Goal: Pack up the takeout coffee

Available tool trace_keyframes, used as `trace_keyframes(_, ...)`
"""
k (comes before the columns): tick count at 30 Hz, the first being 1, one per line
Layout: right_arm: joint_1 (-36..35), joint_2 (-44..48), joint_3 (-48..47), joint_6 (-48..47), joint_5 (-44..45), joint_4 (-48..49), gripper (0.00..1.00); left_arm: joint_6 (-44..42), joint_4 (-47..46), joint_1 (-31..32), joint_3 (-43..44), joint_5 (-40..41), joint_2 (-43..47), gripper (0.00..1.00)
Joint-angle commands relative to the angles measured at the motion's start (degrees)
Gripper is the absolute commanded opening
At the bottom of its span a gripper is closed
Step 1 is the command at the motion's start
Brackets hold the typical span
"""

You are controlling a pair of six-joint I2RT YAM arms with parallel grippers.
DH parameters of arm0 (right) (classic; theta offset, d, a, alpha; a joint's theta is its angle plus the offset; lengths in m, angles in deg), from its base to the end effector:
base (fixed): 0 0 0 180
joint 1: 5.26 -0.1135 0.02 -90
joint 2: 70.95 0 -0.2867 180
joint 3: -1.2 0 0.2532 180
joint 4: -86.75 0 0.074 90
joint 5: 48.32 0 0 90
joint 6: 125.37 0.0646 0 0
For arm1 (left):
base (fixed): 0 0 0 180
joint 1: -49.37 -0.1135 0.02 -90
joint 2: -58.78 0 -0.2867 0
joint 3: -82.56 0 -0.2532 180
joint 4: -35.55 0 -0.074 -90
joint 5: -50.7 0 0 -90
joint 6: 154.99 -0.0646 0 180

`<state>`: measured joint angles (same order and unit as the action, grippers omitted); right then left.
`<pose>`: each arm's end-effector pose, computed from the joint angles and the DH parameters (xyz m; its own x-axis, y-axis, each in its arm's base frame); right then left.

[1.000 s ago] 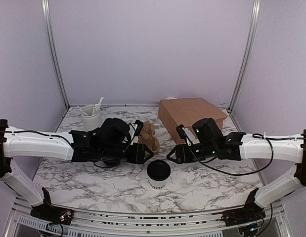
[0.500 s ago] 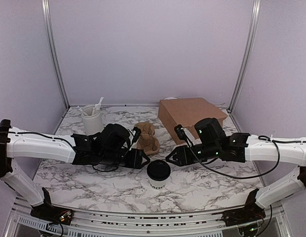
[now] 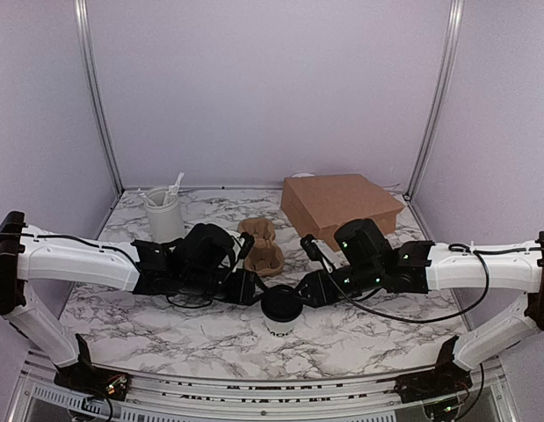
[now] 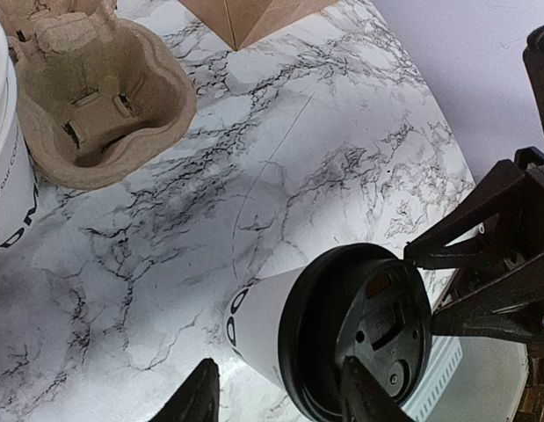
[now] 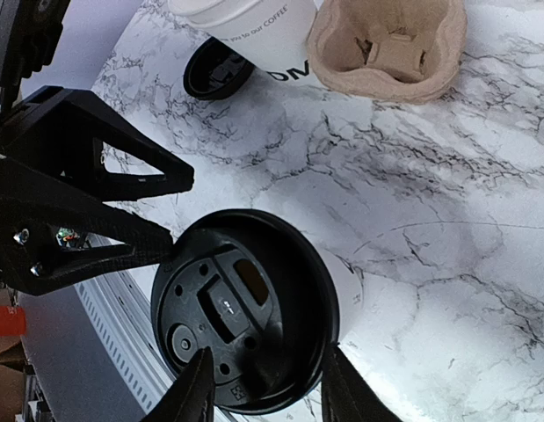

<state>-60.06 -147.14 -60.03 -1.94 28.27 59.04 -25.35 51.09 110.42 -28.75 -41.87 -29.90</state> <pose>0.1588 0.2512 0.2338 -0.8181 -0.2301 -0.5270 -0.5302 0.6568 0.5363 0.1737 -0.3200 0.2331 -0.7856 0.1035 -0.6101 0.5073 0.6722 -0.5392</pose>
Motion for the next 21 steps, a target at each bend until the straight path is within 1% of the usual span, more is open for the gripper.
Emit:
trace_keyframes(1,-0.47,-0.83,-1.34,0.58,-0.14,0.11,0.39,0.04,-0.33,-0.05,-0.97,-0.84,-1.2,0.48)
trace_keyframes(11,-0.48,-1.67,-0.55,1.3,-0.66,0.75,0.37,0.79,-1.44,0.06,-3.09,-0.33,-1.44,0.47)
trace_keyframes(21,-0.48,-1.93,-0.72,1.86,0.02,0.62,0.37,0.09,-0.58,0.01,-1.57,1.89,3.76,0.48)
